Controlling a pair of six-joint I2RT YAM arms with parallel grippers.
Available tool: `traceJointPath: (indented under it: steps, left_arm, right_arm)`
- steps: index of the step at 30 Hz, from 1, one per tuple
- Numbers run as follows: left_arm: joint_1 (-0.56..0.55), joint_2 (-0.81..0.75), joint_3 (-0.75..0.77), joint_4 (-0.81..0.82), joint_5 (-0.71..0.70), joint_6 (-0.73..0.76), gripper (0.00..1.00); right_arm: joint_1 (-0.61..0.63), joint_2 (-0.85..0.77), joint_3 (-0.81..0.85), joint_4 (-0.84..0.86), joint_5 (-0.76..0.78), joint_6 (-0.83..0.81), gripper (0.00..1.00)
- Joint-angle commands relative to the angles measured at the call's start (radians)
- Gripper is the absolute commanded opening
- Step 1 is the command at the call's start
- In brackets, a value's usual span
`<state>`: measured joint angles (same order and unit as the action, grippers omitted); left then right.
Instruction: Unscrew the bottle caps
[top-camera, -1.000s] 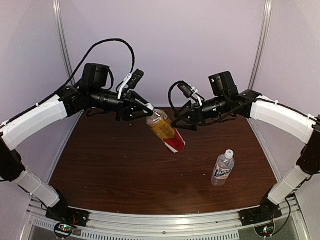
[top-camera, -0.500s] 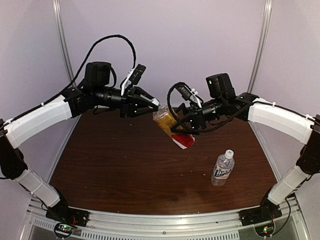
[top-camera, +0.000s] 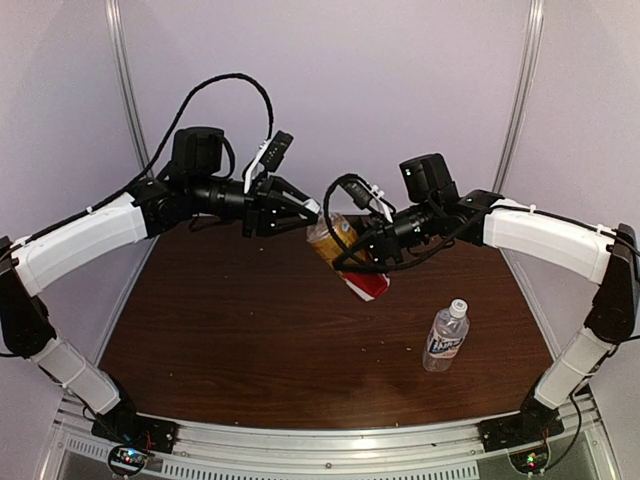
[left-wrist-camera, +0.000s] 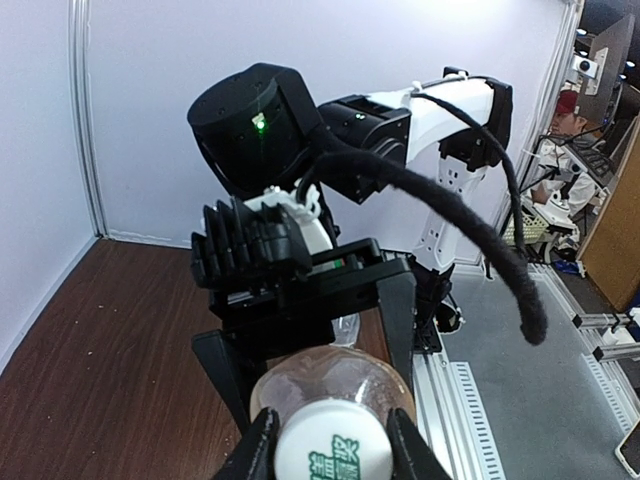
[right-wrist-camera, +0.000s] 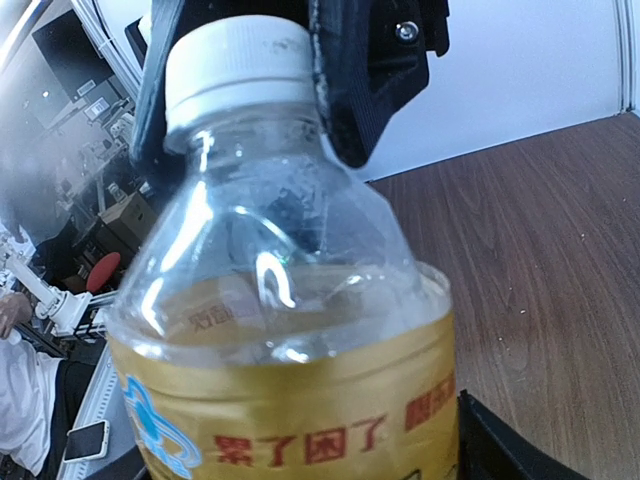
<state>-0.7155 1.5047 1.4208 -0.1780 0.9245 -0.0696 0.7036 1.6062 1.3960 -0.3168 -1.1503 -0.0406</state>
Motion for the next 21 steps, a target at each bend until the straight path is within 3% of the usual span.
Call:
traceJointPath:
  steps: [1, 10, 13, 19, 21]
  left_arm:
    - [-0.004, 0.009, -0.018, 0.061, 0.026, -0.016, 0.0]
    - [-0.004, -0.004, -0.064, 0.099, 0.034, -0.029, 0.02]
    - [-0.004, -0.027, -0.114, 0.169, 0.035, -0.065, 0.18]
    - [-0.004, -0.066, -0.23, 0.46, 0.023, -0.25, 0.64]
    - [-0.004, -0.067, -0.262, 0.563, 0.011, -0.321, 0.73]
  right_arm:
    - [0.009, 0.0, 0.017, 0.032, -0.031, -0.001, 0.78]
    - [0.01, -0.008, 0.001, 0.057, -0.058, 0.003, 0.57]
    - [0.011, -0.015, -0.019, 0.093, -0.072, 0.027, 0.52]
    - [0.02, -0.04, -0.085, 0.21, -0.082, 0.105, 0.5]
    - [0.022, -0.046, -0.11, 0.258, -0.084, 0.141, 0.5]
